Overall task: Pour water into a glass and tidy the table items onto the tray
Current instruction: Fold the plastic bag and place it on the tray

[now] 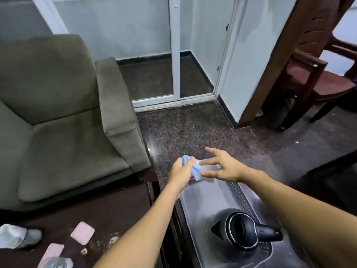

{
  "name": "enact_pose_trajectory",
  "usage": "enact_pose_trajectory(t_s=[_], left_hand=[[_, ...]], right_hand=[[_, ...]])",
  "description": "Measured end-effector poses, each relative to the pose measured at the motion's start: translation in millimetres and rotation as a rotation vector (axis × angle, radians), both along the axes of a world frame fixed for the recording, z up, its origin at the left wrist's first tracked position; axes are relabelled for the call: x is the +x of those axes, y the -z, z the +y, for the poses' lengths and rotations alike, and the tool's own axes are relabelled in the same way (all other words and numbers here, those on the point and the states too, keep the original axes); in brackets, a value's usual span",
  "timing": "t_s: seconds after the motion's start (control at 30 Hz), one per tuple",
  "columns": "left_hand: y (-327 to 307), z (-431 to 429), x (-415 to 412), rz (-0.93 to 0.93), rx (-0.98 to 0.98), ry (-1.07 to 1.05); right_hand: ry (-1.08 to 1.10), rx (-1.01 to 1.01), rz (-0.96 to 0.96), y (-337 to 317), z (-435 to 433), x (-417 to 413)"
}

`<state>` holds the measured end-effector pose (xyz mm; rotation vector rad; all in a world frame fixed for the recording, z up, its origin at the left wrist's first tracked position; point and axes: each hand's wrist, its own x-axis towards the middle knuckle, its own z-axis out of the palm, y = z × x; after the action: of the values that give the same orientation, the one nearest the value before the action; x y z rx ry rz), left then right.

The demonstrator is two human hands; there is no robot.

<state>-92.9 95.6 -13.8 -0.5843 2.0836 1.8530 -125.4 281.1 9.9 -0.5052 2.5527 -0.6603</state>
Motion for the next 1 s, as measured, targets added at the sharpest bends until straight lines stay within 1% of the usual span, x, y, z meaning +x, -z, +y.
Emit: enact_pose_trajectory(t_s=[0.07,0.1,0.17,0.2,0.23,0.3,0.37,0.4,0.53,0.6,0.67,0.77,0.83,0.9,1.0], left_hand=[[18,0,1,-0.006,-0.089,0.071],[27,0,0,-0.006,-0.144,0.150],[43,-1,-3,0.005,-0.266,0.352],[51,0,-4,0.018,-0.308,0.441],[58,1,-5,0.032,-0.340,0.512],[72,8,-5,0.047,-0.391,0.566],[84,20,-5,0.024,-0.391,0.513],[92,28,-5,0.003,-0.378,0.474],[126,59,-2,-0.111,-0.397,0.360],[141,69,-1,-0.154,-0.352,0.278],[151,74,-1,-0.183,-0.331,0.209],[159,71,0,-0.216,-0.302,0.126],[160,68,-2,-0.203,-0.271,0.104],[159,65,-5,-0.190,-0.247,0.115],[154,64,-10,-0.172,-0.259,0.141]], right_hand=[[-0.039,0.008,-0.049,24,-1,3],[-0.024,-0.013,-0.103,33,-1,4],[0.073,-0.064,-0.207,46,2,1],[0.085,-0.057,-0.212,53,6,-2],[0.055,-0.008,-0.189,59,11,-4],[-0.048,0.177,-0.116,71,20,-7],[-0.121,0.360,-0.038,84,26,-6],[-0.129,0.417,-0.002,92,30,-5],[-0.058,0.505,0.021,115,45,-6],[-0.053,0.497,-0.003,124,52,-9],[-0.099,0.467,0.016,131,59,-8],[-0.249,0.470,0.116,138,65,-4],[-0.338,0.441,0.109,143,66,-5],[-0.346,0.376,0.086,148,66,-7],[-0.264,0.306,0.161,149,61,-7]])
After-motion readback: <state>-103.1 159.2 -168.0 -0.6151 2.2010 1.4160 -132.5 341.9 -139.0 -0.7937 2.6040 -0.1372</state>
